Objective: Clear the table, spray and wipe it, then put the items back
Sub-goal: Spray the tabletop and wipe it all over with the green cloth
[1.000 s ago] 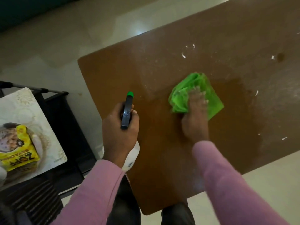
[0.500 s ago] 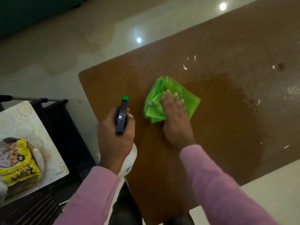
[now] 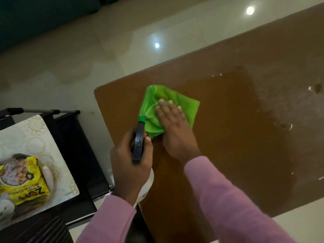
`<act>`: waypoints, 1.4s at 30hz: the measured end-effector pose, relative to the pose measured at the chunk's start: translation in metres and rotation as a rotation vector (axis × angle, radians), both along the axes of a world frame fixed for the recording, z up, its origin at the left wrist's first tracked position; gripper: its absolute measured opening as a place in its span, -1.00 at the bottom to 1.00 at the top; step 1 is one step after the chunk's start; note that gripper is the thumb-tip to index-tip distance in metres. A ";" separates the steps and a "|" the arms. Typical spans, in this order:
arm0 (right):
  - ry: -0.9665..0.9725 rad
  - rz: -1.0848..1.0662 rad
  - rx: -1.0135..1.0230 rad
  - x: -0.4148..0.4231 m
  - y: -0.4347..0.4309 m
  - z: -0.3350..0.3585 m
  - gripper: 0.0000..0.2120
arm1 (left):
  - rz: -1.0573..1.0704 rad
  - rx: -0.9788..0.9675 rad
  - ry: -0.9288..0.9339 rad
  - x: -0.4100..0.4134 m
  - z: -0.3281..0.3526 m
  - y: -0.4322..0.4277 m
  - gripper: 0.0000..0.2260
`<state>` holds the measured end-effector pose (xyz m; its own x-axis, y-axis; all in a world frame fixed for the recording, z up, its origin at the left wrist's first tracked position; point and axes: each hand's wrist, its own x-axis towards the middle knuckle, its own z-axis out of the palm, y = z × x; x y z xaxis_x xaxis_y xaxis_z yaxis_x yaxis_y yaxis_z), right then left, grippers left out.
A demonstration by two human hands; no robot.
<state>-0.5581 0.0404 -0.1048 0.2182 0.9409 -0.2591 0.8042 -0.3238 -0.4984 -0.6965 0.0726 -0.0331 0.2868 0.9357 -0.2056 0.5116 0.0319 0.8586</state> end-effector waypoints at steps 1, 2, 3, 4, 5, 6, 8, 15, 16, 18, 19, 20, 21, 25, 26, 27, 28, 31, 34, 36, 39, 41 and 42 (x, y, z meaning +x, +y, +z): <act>-0.051 -0.105 0.009 0.028 -0.001 0.000 -0.29 | -0.003 -0.013 -0.017 0.000 0.001 0.000 -0.95; -0.096 -0.232 -0.002 0.059 0.002 -0.001 -0.27 | -0.015 -0.022 -0.028 0.000 0.001 -0.001 -0.94; -0.132 -0.368 -0.036 0.090 0.008 -0.001 -0.27 | -0.028 -0.020 -0.037 -0.001 0.000 -0.001 -0.93; -0.146 -0.489 -0.078 0.117 0.016 0.000 -0.28 | -0.034 -0.015 -0.045 -0.002 0.000 -0.001 -0.93; -0.148 -0.583 -0.113 0.133 0.028 0.001 -0.29 | -0.029 -0.013 -0.052 -0.002 0.000 -0.002 -0.93; -0.150 -0.644 -0.141 0.137 0.039 0.002 -0.29 | -0.017 -0.013 -0.055 -0.002 -0.001 -0.002 -0.92; -0.185 -0.622 -0.156 0.108 0.058 0.000 -0.30 | 0.012 -0.028 -0.059 -0.003 -0.001 -0.004 -0.84; -0.042 0.233 -0.030 -0.009 0.075 0.005 -0.29 | 0.044 -0.010 -0.051 -0.005 0.000 0.000 -0.86; -0.053 0.199 -0.005 0.010 0.072 0.006 -0.28 | 0.049 -0.012 -0.068 -0.005 0.000 0.000 -0.91; -0.107 -0.011 0.012 0.062 0.066 0.004 -0.27 | 0.041 -0.024 -0.082 -0.004 0.000 -0.001 -0.92; -0.147 -0.158 -0.019 0.092 0.065 0.003 -0.29 | 0.034 -0.024 -0.075 -0.004 -0.001 -0.002 -0.89; -0.166 -0.311 -0.063 0.115 0.067 0.003 -0.31 | 0.028 -0.024 -0.068 -0.004 -0.001 -0.003 -0.85; -0.166 -0.448 -0.100 0.127 0.073 0.004 -0.32 | 0.025 -0.023 -0.063 -0.003 -0.001 -0.005 -0.81; -0.135 -0.348 -0.079 0.061 0.097 -0.001 -0.30 | 0.021 -0.018 -0.049 -0.001 -0.002 -0.008 -0.76; -0.089 -0.182 -0.036 0.037 0.096 -0.001 -0.30 | 0.013 -0.013 -0.035 0.000 -0.002 -0.008 -0.76; -0.052 -0.020 -0.019 0.021 0.091 0.001 -0.31 | 0.008 -0.010 -0.024 0.001 -0.001 -0.007 -0.77; -0.050 0.102 -0.013 0.016 0.083 0.003 -0.31 | 0.004 -0.013 -0.022 0.003 0.000 -0.007 -0.79; -0.120 -0.002 -0.035 0.080 0.059 0.006 -0.31 | -0.039 -0.043 -0.058 0.018 0.003 -0.013 -0.86; -0.192 -0.195 -0.129 0.180 0.050 0.004 -0.31 | -0.091 -0.050 -0.081 0.047 0.002 -0.029 -0.93; -0.161 -0.144 -0.144 0.218 0.053 0.002 -0.32 | -0.098 -0.088 -0.127 0.069 -0.002 -0.044 -0.93; -0.098 -0.016 -0.084 0.216 0.011 0.000 -0.31 | -0.083 -0.142 -0.158 0.095 -0.004 -0.070 -0.89; -0.053 0.033 -0.088 0.191 -0.060 0.006 -0.28 | -0.071 -0.130 -0.151 0.107 0.001 -0.082 -0.92; -0.018 0.055 -0.096 0.179 -0.102 0.011 -0.28 | -0.070 -0.104 -0.135 0.113 0.004 -0.088 -0.95</act>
<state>-0.3791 -0.0611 -0.0936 0.1726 0.9224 -0.3454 0.8306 -0.3248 -0.4524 -0.5834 -0.0149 -0.0289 0.3824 0.8880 -0.2554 0.3958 0.0924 0.9137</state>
